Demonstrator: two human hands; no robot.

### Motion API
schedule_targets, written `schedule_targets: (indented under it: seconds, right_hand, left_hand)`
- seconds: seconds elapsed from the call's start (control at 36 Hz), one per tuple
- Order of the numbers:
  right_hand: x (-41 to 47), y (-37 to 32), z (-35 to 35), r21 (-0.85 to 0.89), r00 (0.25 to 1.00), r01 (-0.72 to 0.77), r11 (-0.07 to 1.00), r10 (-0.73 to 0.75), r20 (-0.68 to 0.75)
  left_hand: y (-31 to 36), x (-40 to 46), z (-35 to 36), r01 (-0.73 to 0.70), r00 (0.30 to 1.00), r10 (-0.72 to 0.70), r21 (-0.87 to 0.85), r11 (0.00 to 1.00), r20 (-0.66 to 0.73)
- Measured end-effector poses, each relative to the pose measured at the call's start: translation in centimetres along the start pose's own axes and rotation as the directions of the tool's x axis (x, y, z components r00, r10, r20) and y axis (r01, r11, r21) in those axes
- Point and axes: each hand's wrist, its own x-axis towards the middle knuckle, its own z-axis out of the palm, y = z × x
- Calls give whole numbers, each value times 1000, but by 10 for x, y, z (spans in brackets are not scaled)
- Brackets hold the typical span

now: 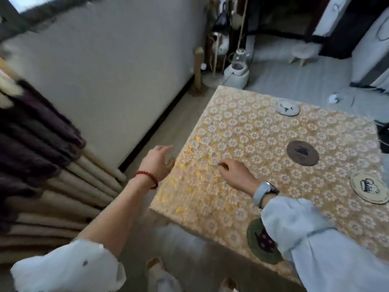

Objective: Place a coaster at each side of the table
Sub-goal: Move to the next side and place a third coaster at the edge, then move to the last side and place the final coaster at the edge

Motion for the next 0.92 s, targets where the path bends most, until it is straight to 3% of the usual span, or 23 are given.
schedule_targets:
  seconds: [0.22,0.33,0.5,0.64,0.92]
  right_hand:
    - [97,-141,69,-28,991,127,992,-128,-38]
    - [153,-211,126,2,991,126,992,-126,-39]
    - [216,-258,178,67,999,36,997,-36,-16]
    - [267,-267,175,106,999,-28,994,31,-27]
    - [391,-217,102,204,955,-213,956,247,-165]
  left_hand:
    - [-132,11,-102,85,983,-88,-26,996,-163]
    - [-217,27,-146,127,978,-134,-55,990,-158]
    - [-297,64,-175,158,985,-162,-68,985,-55]
    - [-314,129,-173,137,991,-137,-97,986,15]
    - [-253,327,-151,-130,983,131,-18,991,132]
